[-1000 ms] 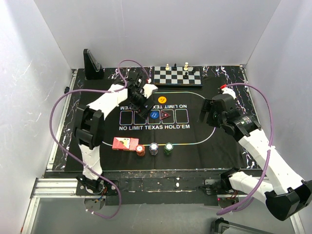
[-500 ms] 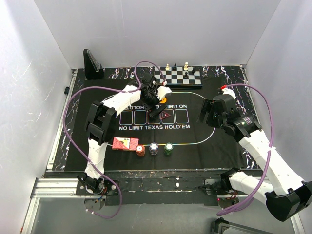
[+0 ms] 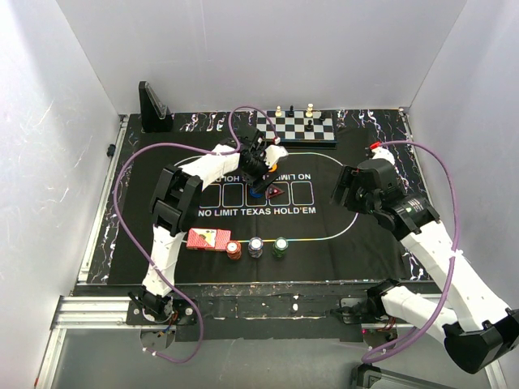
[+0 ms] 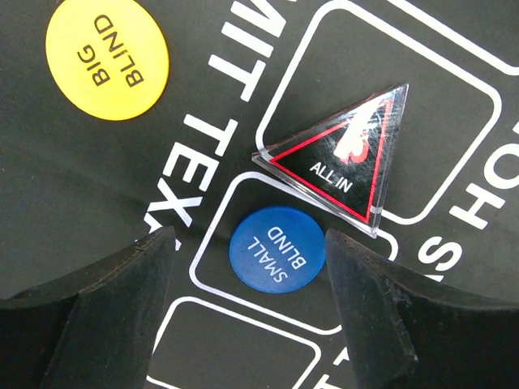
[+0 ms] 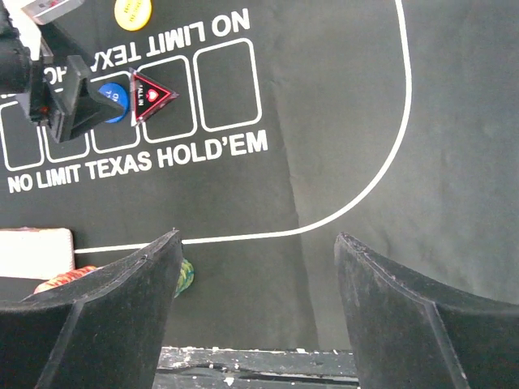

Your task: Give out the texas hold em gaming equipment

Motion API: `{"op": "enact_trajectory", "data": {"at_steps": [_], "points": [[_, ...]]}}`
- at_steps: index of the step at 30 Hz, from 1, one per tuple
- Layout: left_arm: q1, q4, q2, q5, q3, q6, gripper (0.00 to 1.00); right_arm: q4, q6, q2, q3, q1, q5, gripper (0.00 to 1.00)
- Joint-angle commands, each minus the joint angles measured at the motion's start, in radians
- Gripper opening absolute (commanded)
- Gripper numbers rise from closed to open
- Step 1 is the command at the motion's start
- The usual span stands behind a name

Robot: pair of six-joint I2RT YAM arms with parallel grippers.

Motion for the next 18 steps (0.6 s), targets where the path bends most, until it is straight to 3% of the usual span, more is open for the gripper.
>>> {"op": "enact_trajectory", "data": {"at_steps": [1, 15, 18], "points": [[-0.007, 0.062, -0.016, -0.01, 0.002, -0.027, 0.72, 0.052, 0.004, -0.023, -0.02, 0.004, -0.022, 0.81], [-0.011, 0.098, -0.011, -0.004, -0.054, -0.055, 0.59, 0.063, 0.01, -0.014, -0.034, 0.004, -0.047, 0.72], [-0.011, 0.102, -0.013, -0.015, -0.067, -0.052, 0.48, 0.063, 0.01, -0.019, -0.037, 0.005, -0.05, 0.7]]}}
